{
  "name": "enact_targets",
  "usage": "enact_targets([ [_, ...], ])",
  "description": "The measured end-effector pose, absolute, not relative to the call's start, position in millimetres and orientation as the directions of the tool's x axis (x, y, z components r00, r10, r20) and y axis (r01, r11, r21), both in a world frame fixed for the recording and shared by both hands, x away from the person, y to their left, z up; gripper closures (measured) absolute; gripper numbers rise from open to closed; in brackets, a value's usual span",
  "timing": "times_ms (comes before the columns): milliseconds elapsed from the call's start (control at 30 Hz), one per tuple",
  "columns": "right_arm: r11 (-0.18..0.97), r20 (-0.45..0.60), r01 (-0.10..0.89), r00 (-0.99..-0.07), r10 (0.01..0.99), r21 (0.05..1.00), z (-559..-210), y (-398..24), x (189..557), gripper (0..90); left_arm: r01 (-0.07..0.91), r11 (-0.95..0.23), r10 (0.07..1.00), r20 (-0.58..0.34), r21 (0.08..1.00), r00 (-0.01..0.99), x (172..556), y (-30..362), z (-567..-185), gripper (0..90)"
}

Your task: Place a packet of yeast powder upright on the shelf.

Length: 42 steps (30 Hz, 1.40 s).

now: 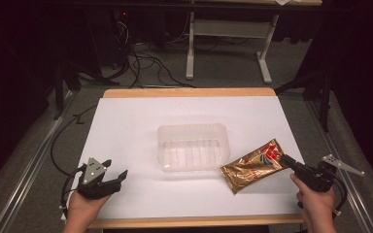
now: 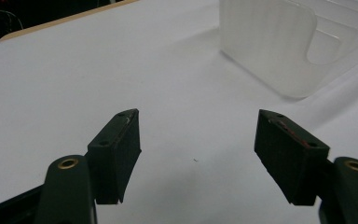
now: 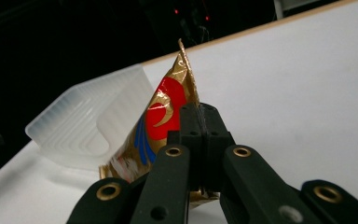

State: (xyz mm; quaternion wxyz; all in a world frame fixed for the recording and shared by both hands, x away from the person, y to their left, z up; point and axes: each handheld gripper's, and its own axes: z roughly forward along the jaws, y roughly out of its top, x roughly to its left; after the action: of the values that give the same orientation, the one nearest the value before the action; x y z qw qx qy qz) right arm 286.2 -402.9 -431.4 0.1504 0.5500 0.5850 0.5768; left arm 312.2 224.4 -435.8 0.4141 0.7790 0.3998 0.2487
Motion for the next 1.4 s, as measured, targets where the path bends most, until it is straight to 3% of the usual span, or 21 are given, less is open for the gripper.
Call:
enact_targets([
  [433, -0.336, 0.458, 0.35, -0.364, 0.811, 0.874, -410, -415, 286, 90.0, 0.435, -0.32, 0.854, 0.057, 0.842, 0.518, 301, 237, -437, 31.9],
  [867, -0.283, 0.374, 0.261, -0.431, 0.821, 0.923, -385, -388, 290, 90.0, 0.439, -0.31, 0.864, 0.057, 0.843, 0.5, 296, 243, -437, 31.9],
  [1400, -0.322, 0.38, 0.202, -0.462, 0.802, 0.925, -365, -359, 293, 90.0, 0.388, -0.277, 0.874, 0.062, 0.879, 0.482, 292, 248, -431, 31.7],
])
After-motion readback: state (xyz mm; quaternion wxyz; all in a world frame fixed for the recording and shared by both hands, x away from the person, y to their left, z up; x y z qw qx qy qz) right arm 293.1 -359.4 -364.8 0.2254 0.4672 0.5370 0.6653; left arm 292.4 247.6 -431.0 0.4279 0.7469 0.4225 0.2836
